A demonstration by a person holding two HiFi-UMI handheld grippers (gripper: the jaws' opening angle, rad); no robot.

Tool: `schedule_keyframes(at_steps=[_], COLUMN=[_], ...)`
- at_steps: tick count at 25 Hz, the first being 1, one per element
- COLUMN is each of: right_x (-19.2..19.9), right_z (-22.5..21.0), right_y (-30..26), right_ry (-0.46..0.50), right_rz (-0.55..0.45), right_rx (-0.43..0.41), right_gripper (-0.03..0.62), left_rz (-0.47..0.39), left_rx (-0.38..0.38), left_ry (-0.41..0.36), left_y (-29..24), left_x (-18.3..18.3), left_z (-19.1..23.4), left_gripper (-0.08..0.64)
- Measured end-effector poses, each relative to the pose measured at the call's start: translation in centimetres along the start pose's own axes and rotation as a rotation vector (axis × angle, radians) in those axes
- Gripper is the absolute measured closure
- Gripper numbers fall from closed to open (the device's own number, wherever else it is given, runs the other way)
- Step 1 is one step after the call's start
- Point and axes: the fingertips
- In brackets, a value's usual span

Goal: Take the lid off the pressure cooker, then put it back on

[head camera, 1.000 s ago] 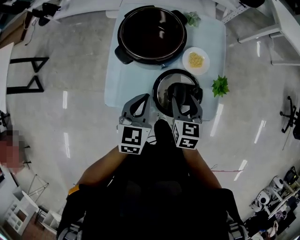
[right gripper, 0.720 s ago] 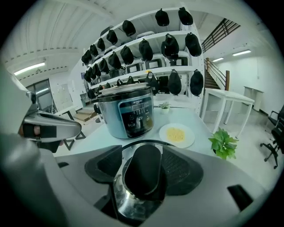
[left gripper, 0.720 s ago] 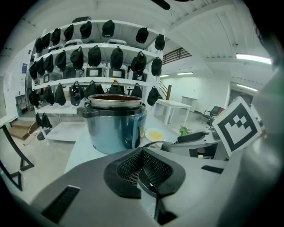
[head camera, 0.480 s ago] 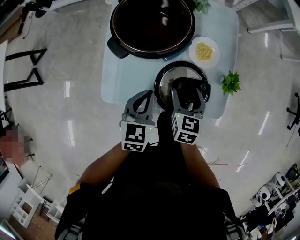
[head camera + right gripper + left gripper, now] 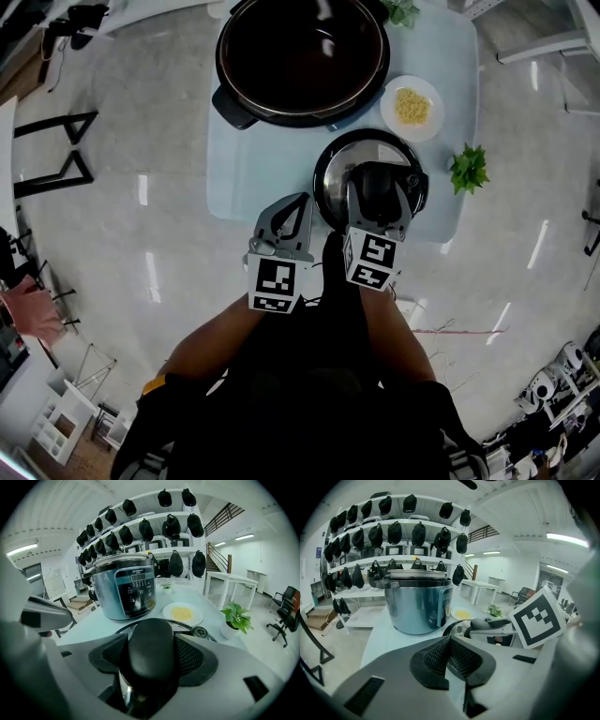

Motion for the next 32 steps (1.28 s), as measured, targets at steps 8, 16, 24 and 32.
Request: schedule_keyframes(at_steps=[8,16,24,32], right_x=[0.1,0.3,0.1,-4.3], right_z=[-0.4,-0.5,-0.8,-0.5], right_y=[-0.2,-0.3,1.0,5.7], right_ry=[0.027,-0.001,-0.006,0.003], right_rz=[-0.011,0.011,0.064,0.006], right_rx=[0.063,0.085,0.035,-0.037], right_gripper=[0.284,0.293,0.299,0.301], left_rz=[0.002,-0.012,-0.041,-0.101], left_rx=[0.013,0.020,0.028,0.042], left_ry=[-0.014,-0.025,-0.040,-0.024], left_y=[0.1,0.4,1.8,3.5], left_x=[0.2,-0.6,-2.8,-7.1], left_z=[0.3,0.7,0.4,-0.9], left_gripper=[0.552,0.552,0.552,0.552])
Point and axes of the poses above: the fingertips, and each gripper's own axes: y backward along the fingers, z to its left, x out of its underside, and after that the axes turned 4 degrees about -z, right-handed
